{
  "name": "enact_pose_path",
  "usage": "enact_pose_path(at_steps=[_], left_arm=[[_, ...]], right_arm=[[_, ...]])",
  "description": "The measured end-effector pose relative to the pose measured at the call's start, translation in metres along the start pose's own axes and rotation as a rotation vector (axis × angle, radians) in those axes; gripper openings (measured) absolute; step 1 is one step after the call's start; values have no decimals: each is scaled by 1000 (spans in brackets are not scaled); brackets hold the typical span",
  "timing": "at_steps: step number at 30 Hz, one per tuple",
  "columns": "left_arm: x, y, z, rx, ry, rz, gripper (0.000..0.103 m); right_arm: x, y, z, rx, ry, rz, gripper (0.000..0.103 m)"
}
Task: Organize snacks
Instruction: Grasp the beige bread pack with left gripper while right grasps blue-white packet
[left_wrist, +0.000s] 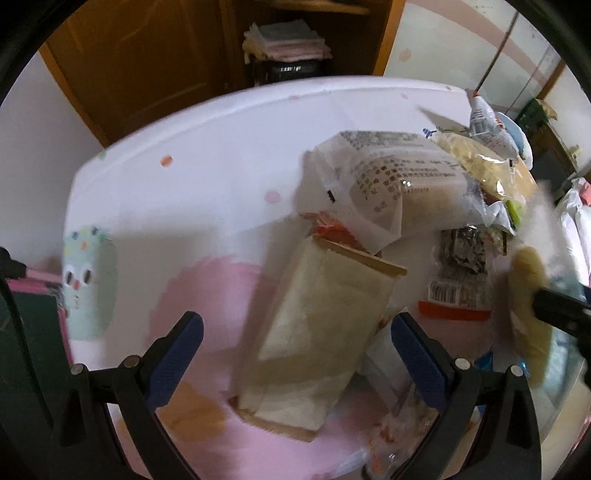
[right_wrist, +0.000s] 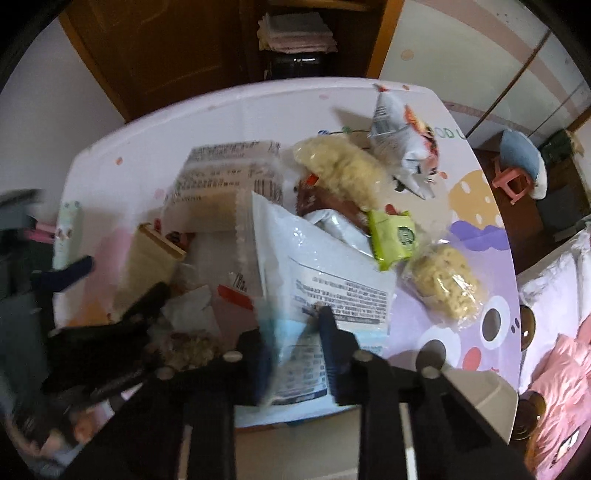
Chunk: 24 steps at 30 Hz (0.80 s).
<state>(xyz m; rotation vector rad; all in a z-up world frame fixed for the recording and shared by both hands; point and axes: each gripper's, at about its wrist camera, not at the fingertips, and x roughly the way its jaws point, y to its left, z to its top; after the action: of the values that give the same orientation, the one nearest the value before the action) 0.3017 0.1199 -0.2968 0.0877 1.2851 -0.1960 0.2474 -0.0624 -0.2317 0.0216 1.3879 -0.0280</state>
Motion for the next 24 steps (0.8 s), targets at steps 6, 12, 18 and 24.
enact_pose_path(at_steps=[6,12,18,24], left_arm=[[15,3,0,-68,64,-85,67],[-1,-1,-9,-76,8,-23,55],[-52,1,-26,-132,-83,37,55],[-139,0,-36,-176,-179,99,55]], right_arm=[[-21,-30,-5,48,-39,70,13],[-41,-47,-12,62,-79,123,10],[-73,-55,-22,53,-139,183,9],[-117,-66,-30,30,-215,258,8]])
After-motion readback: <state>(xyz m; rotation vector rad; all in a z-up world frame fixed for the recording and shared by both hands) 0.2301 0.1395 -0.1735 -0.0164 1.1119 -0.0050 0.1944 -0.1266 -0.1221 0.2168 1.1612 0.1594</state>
